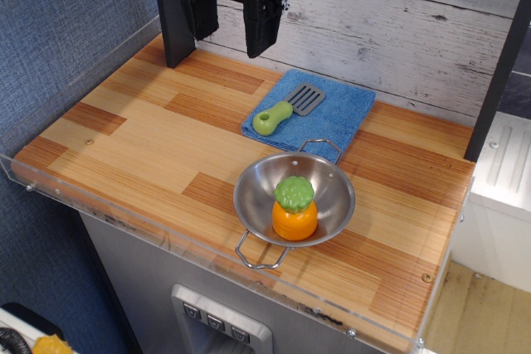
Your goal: Place the orange carrot to the right of the blue towel
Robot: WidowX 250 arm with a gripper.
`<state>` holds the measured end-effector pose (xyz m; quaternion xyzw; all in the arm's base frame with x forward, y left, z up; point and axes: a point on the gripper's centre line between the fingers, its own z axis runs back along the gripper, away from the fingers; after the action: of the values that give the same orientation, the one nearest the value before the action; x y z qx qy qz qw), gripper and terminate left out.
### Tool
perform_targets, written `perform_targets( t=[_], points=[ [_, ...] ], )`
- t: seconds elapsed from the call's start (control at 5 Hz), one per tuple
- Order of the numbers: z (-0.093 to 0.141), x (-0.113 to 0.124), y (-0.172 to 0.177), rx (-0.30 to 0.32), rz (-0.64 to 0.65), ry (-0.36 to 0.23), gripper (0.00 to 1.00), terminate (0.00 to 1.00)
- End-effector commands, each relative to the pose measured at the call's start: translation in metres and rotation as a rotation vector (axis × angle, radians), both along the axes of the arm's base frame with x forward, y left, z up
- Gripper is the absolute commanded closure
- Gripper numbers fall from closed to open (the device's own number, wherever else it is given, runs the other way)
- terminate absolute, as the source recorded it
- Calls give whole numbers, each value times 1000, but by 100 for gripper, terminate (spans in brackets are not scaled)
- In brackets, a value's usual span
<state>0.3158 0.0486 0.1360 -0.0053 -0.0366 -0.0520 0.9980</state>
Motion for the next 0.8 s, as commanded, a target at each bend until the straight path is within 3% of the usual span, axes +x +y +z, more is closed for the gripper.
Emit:
perform_targets(
  t=[0.0, 0.4, 0.6],
  points=[
    [0, 0, 0, 0, 0, 0, 0, 0],
    [-5, -18, -43, -68, -98, -13, 0, 0],
    [-6, -30, -60, -63, -119, -32, 0, 0]
  ],
)
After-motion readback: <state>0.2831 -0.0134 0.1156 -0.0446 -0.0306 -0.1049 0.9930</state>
